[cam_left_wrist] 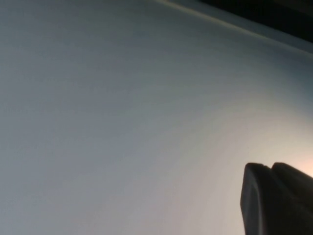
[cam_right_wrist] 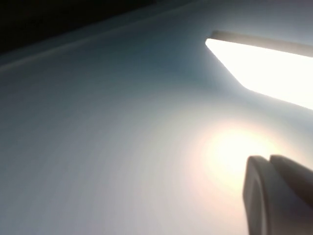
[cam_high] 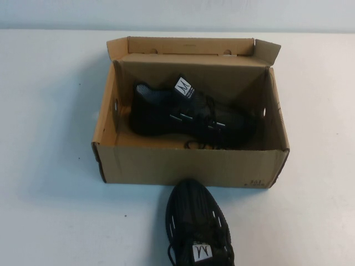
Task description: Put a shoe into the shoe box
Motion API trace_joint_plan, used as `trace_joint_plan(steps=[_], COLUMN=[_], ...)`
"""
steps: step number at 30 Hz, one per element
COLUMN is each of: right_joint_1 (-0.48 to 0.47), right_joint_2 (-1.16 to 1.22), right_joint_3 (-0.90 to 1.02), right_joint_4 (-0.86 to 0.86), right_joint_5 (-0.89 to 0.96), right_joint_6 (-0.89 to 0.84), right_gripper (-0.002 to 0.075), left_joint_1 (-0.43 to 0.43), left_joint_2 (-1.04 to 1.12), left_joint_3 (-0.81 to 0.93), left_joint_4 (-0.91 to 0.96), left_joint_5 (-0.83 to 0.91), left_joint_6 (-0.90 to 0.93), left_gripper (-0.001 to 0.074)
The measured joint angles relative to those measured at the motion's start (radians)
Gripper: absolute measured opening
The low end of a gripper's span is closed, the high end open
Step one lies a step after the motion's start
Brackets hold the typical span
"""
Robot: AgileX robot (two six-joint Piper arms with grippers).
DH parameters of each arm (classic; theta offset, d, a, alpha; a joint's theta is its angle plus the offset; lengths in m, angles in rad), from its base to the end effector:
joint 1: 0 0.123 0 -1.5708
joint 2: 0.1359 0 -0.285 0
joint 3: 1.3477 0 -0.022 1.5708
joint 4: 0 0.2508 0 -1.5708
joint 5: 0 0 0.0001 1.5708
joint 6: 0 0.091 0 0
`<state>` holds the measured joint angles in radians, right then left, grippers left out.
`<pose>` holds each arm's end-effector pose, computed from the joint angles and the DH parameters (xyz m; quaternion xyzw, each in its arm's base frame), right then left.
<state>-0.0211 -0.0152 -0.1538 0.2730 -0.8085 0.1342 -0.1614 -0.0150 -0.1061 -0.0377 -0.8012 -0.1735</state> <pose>-0.0014 -0.0177 0.3193 0.1377 0.2381 0.1204 0.9539 0.0068 0.0014 0.3077 -0.0183 0.2768 -0.1688 0.9458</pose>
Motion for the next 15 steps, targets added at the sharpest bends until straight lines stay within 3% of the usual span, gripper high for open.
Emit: trace_joint_plan(steps=[11,15], right_joint_1=[-0.001,-0.001], right_joint_2=[0.051,0.165], right_joint_3=[-0.518,-0.654], right_joint_4=[-0.020,-0.043], right_joint_5=[0.615,0.919], right_joint_6=[0.088,0.088], right_gripper=[-0.0016,-0.0017], left_joint_1=[0.000,0.000], left_joint_2=[0.023,0.113], left_joint_3=[-0.389,-0.521], left_joint_4=[0.021,0.025], left_joint_5=[0.377,0.619], left_joint_6=[0.028,0.031], left_gripper=[-0.0001,-0.0001])
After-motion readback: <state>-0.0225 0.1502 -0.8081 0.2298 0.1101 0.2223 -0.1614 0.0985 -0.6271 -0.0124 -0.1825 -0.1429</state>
